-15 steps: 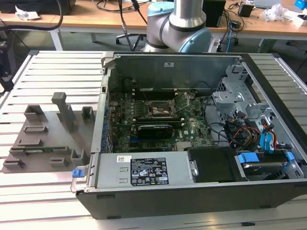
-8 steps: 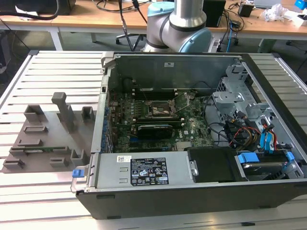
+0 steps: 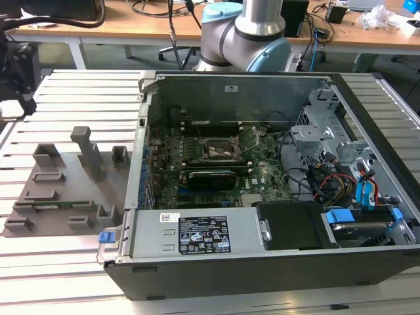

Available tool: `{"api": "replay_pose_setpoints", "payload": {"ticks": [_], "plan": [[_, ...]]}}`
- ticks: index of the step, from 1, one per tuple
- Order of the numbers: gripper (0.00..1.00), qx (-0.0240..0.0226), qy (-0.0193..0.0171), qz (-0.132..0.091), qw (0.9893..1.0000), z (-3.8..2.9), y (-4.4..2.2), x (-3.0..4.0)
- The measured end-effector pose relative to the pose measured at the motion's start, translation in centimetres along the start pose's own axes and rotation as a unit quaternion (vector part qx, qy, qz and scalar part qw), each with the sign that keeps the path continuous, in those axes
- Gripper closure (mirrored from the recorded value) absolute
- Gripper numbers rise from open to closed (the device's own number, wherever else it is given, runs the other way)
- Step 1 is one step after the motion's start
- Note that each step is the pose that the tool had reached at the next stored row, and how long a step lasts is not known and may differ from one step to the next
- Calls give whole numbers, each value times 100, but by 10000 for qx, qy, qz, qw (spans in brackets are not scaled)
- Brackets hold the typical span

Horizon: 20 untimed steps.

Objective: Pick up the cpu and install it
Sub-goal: 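Pick up the cpu and move it towards the insertion slot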

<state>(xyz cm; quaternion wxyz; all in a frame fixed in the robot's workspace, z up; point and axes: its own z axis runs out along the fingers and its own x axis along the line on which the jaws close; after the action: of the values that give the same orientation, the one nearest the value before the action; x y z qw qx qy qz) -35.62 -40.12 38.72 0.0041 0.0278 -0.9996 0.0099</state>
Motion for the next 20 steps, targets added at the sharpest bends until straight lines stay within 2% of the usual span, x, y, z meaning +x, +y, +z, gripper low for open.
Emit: {"api": "replay_pose_setpoints", "payload": {"ticks": [1, 3, 5, 11, 13, 14, 16, 19, 20], "plan": [[45, -1, 9, 1, 10000, 3, -5, -100], [45, -2, 18, 0, 10000, 5, -10, -190], [45, -2, 31, 0, 10000, 10, -18, -333], [45, -4, 61, -1, 10000, 23, -35, -656], [45, -5, 79, -1, 10000, 29, -43, -842], [45, -5, 83, -1, 10000, 30, -45, -880], [45, -6, 99, -2, 10000, 35, -51, -1034], [45, -7, 117, -2, 9999, 38, -58, -1219], [45, -8, 127, -2, 9999, 40, -62, -1331]]}}
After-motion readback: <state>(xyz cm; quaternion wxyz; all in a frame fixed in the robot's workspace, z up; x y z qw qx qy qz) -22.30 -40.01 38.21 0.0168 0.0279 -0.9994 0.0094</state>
